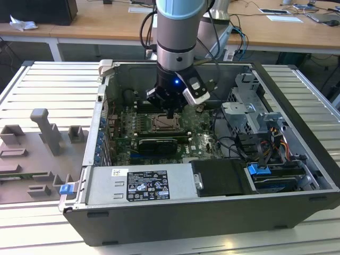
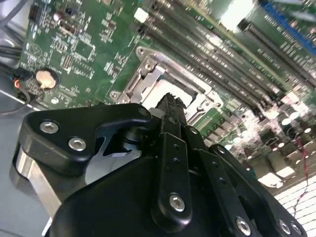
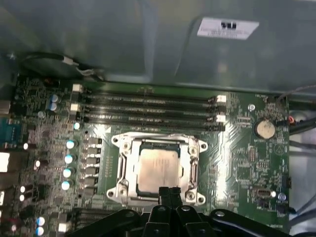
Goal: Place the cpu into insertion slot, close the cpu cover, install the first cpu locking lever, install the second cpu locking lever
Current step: 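Install the second cpu locking lever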
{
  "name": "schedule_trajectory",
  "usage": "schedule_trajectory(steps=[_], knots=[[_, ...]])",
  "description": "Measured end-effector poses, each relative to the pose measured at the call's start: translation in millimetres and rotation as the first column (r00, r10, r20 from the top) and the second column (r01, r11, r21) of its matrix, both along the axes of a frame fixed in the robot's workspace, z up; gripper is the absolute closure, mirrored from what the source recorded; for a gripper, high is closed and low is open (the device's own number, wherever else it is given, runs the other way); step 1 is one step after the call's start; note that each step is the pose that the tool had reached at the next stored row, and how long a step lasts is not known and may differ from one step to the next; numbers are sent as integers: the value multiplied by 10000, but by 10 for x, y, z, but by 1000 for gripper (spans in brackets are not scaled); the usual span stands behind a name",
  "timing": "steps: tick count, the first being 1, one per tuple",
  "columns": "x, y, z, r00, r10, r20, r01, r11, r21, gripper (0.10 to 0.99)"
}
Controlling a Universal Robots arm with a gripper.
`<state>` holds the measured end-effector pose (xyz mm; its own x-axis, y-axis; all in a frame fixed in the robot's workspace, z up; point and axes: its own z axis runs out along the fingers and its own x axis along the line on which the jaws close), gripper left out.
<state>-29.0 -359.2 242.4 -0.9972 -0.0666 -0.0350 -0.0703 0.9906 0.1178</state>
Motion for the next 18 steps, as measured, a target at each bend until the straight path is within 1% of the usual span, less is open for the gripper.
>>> schedule_trajectory(steps=[2, 3, 7, 8, 9, 10, 12, 14, 16, 17, 18], knots=[[0, -52, -2, 10000, 0, -4, 0, 10000, 12, 980], [0, -92, -2, 10000, 0, -7, 0, 10000, 20, 980], [-7, -165, -3, 10000, 0, -10, 0, 10000, 21, 980], [-35, -212, -6, 10000, -1, -9, 1, 10000, 33, 980], [-50, -231, -7, 10000, 0, -9, 0, 10000, 39, 980], [-99, -241, -9, 10000, 4, -10, -4, 10000, 46, 980], [-205, -241, -24, 10000, 30, -9, -30, 10000, 54, 980], [-237, -242, -60, 10000, 49, -10, -49, 10000, 56, 980], [-268, -241, -135, 10000, 86, -10, -86, 9999, 71, 980], [-284, -242, -167, 9999, 102, -9, -101, 9999, 99, 980], [-298, -245, -179, 9999, 106, -10, -105, 9998, 172, 980]])
